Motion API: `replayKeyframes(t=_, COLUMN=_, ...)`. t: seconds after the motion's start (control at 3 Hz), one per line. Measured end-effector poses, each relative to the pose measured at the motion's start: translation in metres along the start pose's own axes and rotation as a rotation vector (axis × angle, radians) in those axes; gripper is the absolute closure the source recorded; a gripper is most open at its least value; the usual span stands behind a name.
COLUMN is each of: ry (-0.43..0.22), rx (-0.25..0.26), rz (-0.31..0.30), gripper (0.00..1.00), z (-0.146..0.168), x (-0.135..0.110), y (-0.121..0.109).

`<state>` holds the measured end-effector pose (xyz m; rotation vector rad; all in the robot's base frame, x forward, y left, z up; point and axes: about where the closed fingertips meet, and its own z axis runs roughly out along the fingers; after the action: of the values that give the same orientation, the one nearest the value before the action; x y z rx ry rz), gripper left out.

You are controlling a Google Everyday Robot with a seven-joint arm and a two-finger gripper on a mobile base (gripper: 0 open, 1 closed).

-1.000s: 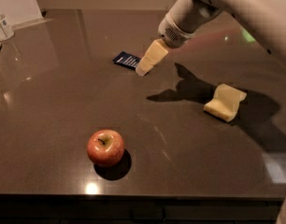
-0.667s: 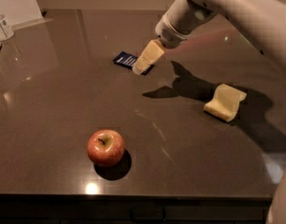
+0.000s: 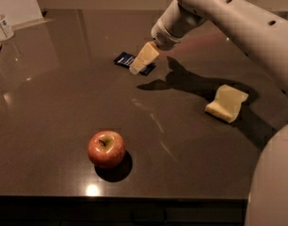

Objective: Pick rxbar blueberry

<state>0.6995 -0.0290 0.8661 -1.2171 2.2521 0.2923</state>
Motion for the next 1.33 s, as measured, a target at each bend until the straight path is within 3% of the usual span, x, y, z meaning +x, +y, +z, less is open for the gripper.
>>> replayKeyframes(t=0.67, ry=0.007, rx=0.001, rz=-0.001, gripper=0.0, z=0.031, x=-0.01, y=-0.014)
replayKeyframes(t=1.0, ry=0.016, rx=-0.004, rz=-0.011, gripper=0.16, z=0.042, x=-0.016, y=-0.014)
replayKeyframes(t=1.33, ry=0.027, rx=-0.005, rz=-0.014, gripper=0.39, z=0.048, x=-0.018, y=-0.013)
